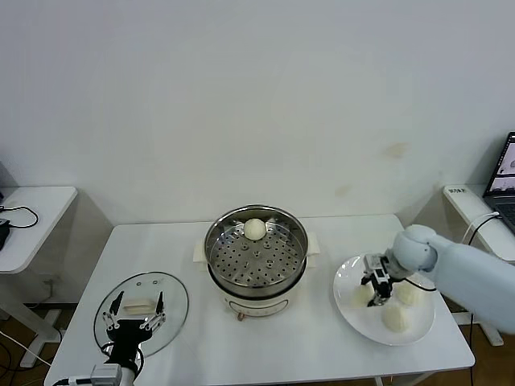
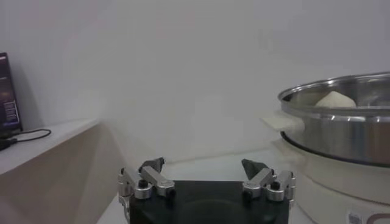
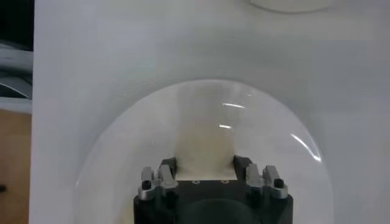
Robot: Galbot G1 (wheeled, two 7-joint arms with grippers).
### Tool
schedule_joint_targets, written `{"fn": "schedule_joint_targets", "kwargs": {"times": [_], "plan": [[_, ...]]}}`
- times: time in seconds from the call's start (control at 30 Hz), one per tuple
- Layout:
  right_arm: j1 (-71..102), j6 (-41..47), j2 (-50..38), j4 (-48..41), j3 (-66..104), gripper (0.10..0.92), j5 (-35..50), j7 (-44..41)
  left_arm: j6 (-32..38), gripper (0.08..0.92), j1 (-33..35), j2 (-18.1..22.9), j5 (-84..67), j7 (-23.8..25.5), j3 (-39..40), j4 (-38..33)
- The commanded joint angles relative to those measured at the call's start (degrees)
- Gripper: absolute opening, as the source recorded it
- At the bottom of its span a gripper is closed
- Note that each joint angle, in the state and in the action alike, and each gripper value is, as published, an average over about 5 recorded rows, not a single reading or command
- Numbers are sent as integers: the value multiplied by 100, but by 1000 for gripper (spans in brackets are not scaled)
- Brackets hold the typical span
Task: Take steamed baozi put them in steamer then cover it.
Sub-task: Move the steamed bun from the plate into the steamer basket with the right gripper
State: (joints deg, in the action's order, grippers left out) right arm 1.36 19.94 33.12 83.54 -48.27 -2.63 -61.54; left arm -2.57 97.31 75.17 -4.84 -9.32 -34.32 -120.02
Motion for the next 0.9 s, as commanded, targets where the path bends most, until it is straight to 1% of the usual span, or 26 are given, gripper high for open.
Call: {"fn": "schedule_joint_targets", "kwargs": {"times": [0.03, 0.2, 0.5, 0.7, 0.9], "plan": [[-1484, 96, -234, 305, -413, 585, 805, -68, -20, 823, -1, -38, -16, 6, -10, -41], [-2454, 205, -30, 338, -797, 590, 1324, -12, -20, 823, -12, -71, -36, 11, -23, -46], [-3857, 705, 963, 417, -1488, 596, 2350, 235, -36, 823, -39, -95, -55, 17, -15, -75], [-3967, 1131, 1730, 410, -1809, 602, 3008, 567, -36, 823, -36, -113, -82, 13, -45, -74], [-3622, 1369, 2601, 27, -1899, 602, 3208, 831, -36, 823, -14, -117, -104, 10, -103, -132]]}}
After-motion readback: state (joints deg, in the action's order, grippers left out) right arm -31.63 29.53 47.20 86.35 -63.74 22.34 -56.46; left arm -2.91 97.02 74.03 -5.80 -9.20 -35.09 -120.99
